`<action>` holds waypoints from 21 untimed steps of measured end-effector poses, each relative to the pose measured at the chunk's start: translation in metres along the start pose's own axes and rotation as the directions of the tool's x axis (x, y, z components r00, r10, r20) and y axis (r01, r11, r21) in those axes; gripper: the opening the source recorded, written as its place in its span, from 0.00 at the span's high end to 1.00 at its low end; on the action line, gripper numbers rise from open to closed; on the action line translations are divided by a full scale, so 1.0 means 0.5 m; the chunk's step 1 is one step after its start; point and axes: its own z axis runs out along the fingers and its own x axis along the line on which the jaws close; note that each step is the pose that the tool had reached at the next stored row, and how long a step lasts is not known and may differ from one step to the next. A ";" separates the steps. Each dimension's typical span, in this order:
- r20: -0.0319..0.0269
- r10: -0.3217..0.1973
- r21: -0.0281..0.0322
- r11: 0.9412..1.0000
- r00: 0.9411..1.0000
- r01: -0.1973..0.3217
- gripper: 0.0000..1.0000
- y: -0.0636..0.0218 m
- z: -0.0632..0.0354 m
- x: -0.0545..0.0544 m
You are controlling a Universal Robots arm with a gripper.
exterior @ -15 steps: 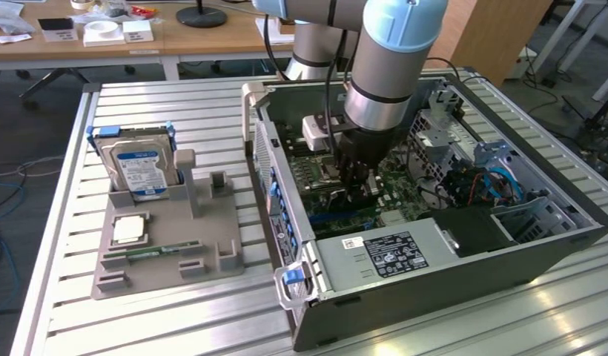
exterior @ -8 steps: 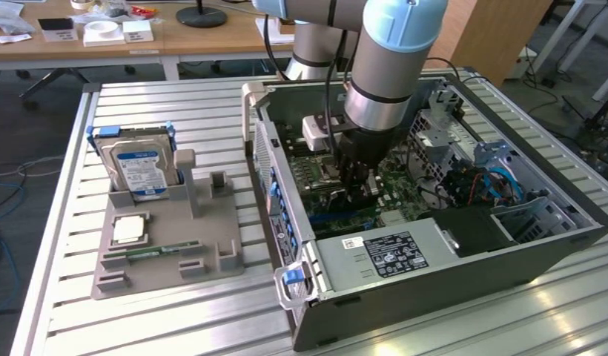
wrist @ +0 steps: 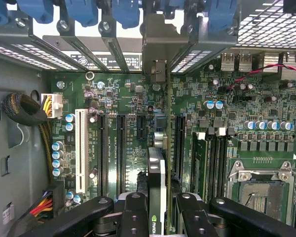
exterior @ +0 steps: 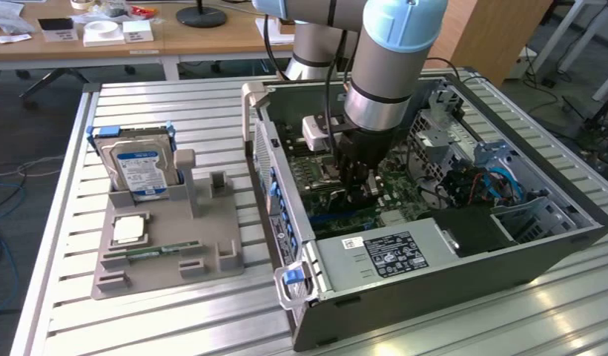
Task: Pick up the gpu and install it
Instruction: 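Insert the gpu into the slot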
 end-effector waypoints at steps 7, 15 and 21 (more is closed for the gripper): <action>0.000 0.000 0.000 1.000 1.000 0.000 0.73 0.001 0.001 0.000; 0.000 0.000 0.000 1.000 1.000 0.000 0.73 0.004 0.001 0.000; 0.000 0.001 0.000 1.000 1.000 -0.001 0.73 0.004 0.000 0.000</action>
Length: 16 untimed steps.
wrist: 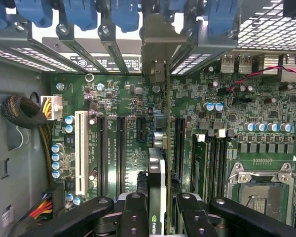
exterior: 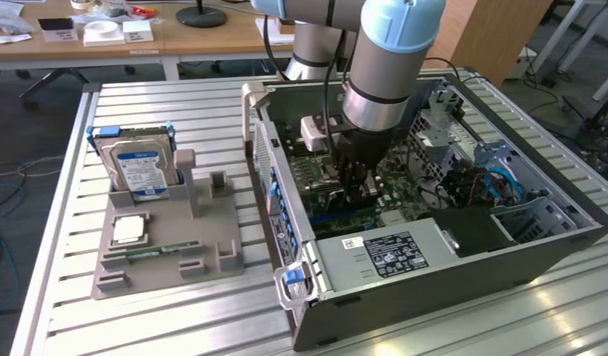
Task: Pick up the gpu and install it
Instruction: 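Insert the gpu into the slot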
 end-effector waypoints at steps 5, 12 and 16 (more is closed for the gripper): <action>0.000 0.001 0.000 1.000 1.000 -0.001 0.73 0.000 -0.003 0.000; 0.000 0.001 0.002 1.000 1.000 -0.001 0.73 0.004 -0.003 0.000; 0.001 0.001 0.004 1.000 1.000 -0.001 0.73 0.005 0.000 0.000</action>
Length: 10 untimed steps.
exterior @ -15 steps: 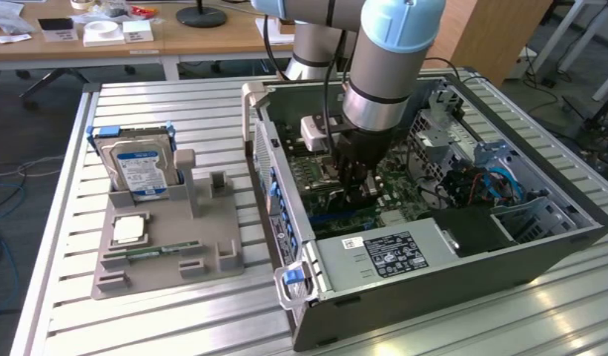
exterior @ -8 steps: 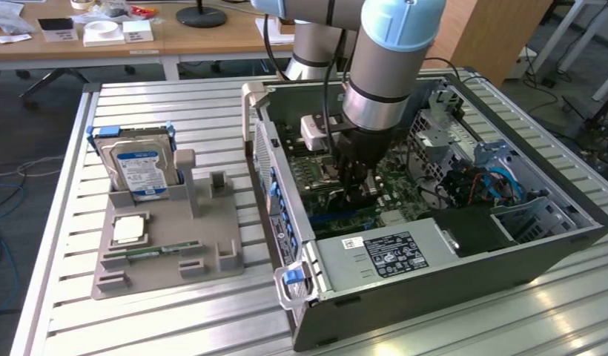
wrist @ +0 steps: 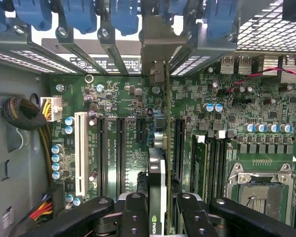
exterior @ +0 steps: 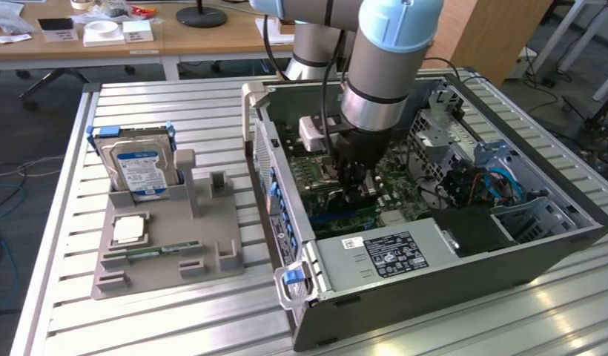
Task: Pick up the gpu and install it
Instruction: 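Insert the gpu into the slot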
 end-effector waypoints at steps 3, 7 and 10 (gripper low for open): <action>0.000 0.000 0.000 1.000 1.000 0.000 0.73 0.001 0.001 -0.001; 0.000 0.000 0.001 1.000 1.000 0.000 0.73 0.001 0.002 -0.003; 0.000 0.000 0.001 1.000 1.000 0.000 0.73 0.001 0.002 -0.003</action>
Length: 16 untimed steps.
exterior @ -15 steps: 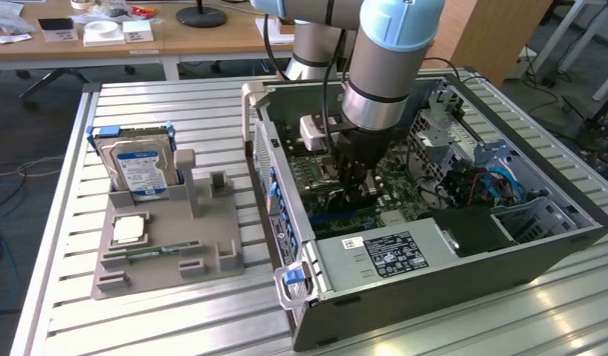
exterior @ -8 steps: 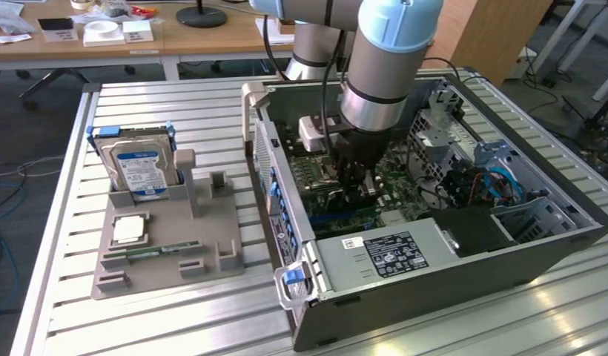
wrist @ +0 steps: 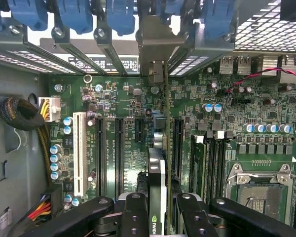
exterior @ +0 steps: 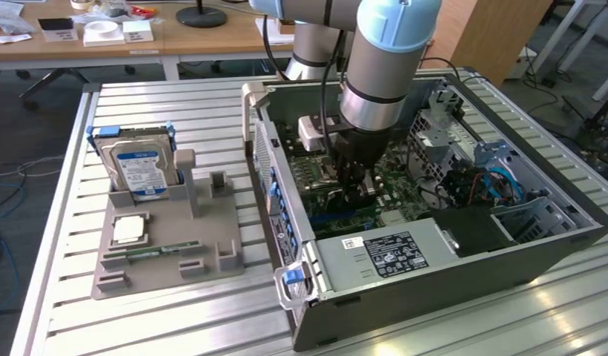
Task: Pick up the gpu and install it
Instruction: 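Insert the gpu into the slot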
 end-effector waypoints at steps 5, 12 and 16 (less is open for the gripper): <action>-0.008 0.000 0.000 1.000 1.000 0.000 0.73 0.000 0.000 0.001; -0.013 0.001 0.000 1.000 1.000 -0.001 0.73 -0.001 0.000 0.001; -0.014 0.001 0.000 1.000 1.000 -0.001 0.73 -0.001 0.002 0.001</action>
